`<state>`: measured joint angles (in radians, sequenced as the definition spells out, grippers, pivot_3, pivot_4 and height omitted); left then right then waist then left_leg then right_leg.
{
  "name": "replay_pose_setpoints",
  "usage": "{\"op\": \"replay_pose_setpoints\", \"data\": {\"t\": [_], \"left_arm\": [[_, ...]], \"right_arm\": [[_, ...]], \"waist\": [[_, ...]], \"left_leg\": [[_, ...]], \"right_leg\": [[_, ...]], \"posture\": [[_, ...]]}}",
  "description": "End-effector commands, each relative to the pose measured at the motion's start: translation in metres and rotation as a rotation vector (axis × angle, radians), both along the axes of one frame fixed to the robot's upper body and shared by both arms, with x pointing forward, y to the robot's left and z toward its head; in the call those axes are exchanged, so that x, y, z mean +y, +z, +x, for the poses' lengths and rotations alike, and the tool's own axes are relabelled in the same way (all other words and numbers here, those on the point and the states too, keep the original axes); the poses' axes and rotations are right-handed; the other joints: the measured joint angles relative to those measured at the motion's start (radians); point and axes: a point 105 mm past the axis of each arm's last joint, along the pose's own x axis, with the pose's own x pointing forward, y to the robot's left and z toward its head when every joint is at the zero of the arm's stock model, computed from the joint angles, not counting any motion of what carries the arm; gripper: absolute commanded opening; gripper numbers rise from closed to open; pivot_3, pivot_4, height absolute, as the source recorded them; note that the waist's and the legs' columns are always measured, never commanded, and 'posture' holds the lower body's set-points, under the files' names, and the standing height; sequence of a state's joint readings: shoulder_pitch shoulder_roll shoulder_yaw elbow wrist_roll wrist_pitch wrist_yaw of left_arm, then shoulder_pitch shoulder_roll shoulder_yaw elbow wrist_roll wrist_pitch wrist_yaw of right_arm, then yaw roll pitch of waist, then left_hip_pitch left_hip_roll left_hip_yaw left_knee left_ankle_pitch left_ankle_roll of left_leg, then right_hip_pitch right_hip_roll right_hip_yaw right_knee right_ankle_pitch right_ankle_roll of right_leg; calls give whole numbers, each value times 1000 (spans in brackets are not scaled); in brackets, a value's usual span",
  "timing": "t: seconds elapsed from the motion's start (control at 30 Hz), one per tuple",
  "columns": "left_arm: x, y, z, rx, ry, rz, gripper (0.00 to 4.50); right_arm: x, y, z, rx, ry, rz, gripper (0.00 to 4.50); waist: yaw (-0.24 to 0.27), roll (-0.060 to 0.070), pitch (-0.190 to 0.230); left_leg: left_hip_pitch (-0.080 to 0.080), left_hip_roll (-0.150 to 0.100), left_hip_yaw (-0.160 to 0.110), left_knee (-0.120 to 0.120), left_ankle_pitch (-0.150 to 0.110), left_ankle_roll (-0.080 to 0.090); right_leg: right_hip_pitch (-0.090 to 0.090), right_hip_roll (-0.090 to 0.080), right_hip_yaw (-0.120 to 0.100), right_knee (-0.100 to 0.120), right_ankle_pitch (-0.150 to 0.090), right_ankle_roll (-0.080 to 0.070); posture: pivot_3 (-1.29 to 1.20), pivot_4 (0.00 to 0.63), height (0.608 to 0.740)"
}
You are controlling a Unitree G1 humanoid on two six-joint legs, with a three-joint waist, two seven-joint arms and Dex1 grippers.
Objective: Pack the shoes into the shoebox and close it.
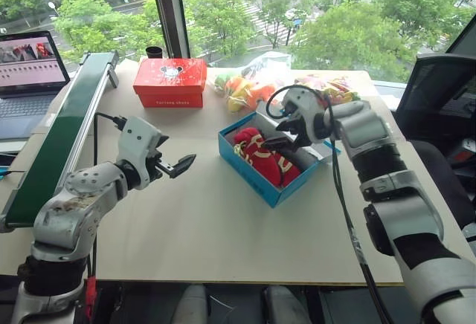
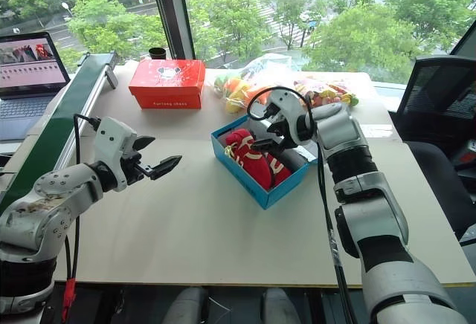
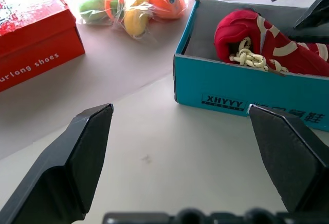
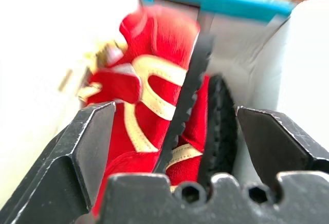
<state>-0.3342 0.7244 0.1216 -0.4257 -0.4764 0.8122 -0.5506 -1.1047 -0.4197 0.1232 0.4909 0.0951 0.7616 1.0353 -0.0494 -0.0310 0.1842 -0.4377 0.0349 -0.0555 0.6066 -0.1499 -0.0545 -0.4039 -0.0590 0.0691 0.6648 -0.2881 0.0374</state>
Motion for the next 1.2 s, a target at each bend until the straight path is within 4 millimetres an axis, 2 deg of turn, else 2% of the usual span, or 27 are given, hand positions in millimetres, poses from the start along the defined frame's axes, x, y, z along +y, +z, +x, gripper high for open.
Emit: {"op": "replay_pose_setpoints", "data": {"t": [0.03,0.23,0.33,0.43,0.53,0.63,0.73,0.8,0.83,0.87,0.9,0.93,1.0,1.1,1.2], "left_arm": [[0,12,-10,-40,-59,14,4500],[-1,16,-13,-44,-83,20,4500],[-2,16,-14,-42,-83,22,4500],[-5,16,-16,-40,-92,18,4500],[-7,16,-17,-35,-104,15,4500],[-10,14,-19,-18,-138,15,4500],[-18,10,-20,5,-196,17,4500],[-24,9,-19,18,-239,17,4500],[-26,9,-19,22,-253,18,4500],[-29,8,-19,29,-278,23,4500],[-32,7,-17,35,-303,22,4500],[-35,7,-16,38,-320,22,4500],[-38,6,-12,41,-344,23,4500],[-50,6,-3,43,-401,20,4500],[-53,7,-1,43,-429,23,4500]], "right_arm": [[13,7,6,-62,6,26,3051],[29,-21,16,-47,19,-6,975],[30,-40,28,-57,-34,-40,39],[16,-75,37,-33,-144,-115,39],[13,-85,37,-22,-146,-127,39],[21,-58,37,-14,-123,-10,39],[18,-15,36,-38,-101,107,39],[7,23,27,-51,-87,207,39],[2,34,22,-54,-82,233,39],[-9,48,10,-63,-68,251,39],[-27,56,-7,-96,-51,221,39],[-37,59,-21,-114,-37,188,39],[-54,57,-41,-118,-49,135,39],[-102,19,-76,0,-136,-11,39],[-115,-5,-97,93,-153,-37,39]], "waist": [[0,0,0],[5,0,1],[3,0,1],[2,0,1],[7,0,1],[9,0,1],[9,1,2],[9,2,2],[10,2,3],[10,3,3],[13,3,4],[22,3,4],[30,3,3],[40,2,3],[29,2,3]], "left_leg": [[0,0,0,0,0,0],[0,0,0,1,0,0],[0,0,0,1,0,0],[0,0,0,1,0,0],[0,0,0,1,0,0],[0,0,-1,3,1,-1],[0,0,0,3,1,-1],[-1,0,0,2,1,0],[-2,0,-1,2,1,0],[-3,0,-1,2,1,0],[-3,0,-1,2,1,0],[-3,0,-1,2,1,0],[-3,-1,-2,2,0,1],[-3,-1,-1,3,-1,1],[-4,-1,0,7,0,2]], "right_leg": [[0,0,0,0,0,0],[0,0,0,0,0,0],[0,0,0,0,0,0],[0,0,0,1,1,0],[1,0,0,1,1,0],[2,0,0,1,2,1],[2,0,0,1,2,1],[1,0,0,1,2,1],[0,0,0,1,2,1],[-1,0,0,1,2,1],[-1,0,0,1,2,1],[-1,0,0,1,2,1],[0,0,-2,0,2,1],[0,0,-1,-1,2,1],[1,0,0,-1,1,2]], "posture": [[0,150,739],[0,150,739],[0,150,739],[0,150,739],[0,150,739],[0,150,739],[0,150,739],[0,150,739],[0,150,739],[0,150,739],[0,150,739],[0,150,739],[0,150,739],[0,150,739],[0,150,739]]}}
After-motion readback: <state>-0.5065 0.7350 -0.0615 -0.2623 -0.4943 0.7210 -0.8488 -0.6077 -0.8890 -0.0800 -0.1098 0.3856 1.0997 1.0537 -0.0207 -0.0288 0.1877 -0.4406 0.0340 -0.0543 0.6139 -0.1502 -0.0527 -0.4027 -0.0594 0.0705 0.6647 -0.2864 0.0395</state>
